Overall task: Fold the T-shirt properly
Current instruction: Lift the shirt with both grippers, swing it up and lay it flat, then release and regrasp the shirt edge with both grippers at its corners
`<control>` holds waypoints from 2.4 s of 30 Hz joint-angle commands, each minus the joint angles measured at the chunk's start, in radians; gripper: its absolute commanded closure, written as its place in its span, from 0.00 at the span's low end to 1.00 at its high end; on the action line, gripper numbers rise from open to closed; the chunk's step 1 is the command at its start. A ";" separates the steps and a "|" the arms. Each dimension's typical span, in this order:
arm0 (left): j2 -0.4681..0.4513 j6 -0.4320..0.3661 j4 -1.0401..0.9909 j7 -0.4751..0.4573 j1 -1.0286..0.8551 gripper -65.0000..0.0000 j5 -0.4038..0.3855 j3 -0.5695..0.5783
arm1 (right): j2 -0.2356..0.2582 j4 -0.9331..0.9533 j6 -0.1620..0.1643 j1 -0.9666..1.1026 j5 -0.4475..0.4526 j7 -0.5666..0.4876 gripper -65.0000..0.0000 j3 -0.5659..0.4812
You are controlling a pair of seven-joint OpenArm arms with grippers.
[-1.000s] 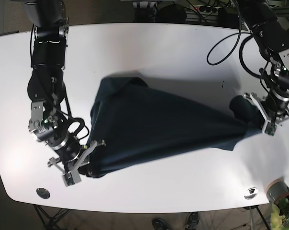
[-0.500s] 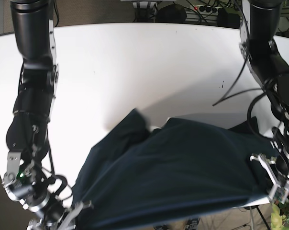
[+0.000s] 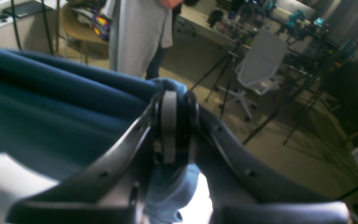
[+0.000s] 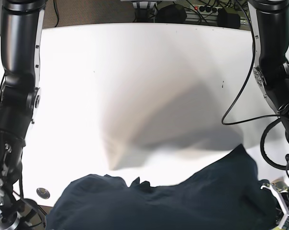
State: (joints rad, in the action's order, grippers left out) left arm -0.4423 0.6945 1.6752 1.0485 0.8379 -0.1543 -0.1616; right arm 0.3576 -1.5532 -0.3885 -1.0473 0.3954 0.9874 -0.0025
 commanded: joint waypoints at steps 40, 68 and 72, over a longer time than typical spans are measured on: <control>0.133 0.004 0.266 0.008 -1.119 1.00 0.023 -0.277 | -0.193 -0.369 0.007 1.306 -0.013 -0.092 0.97 0.450; 0.221 0.004 0.260 0.008 -1.032 0.69 0.026 -0.401 | -0.222 -0.227 0.009 1.232 -0.022 -0.095 0.28 0.514; 0.221 0.004 0.260 0.008 -1.026 0.70 0.026 -0.401 | -0.194 -0.166 0.009 1.125 -0.023 -0.095 0.28 0.508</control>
State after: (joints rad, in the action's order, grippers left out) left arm -0.2089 0.7002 1.9198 1.0683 -0.1944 -0.1249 -0.5564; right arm 0.1287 -1.7245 -0.3729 0.1146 0.3584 0.9184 0.5072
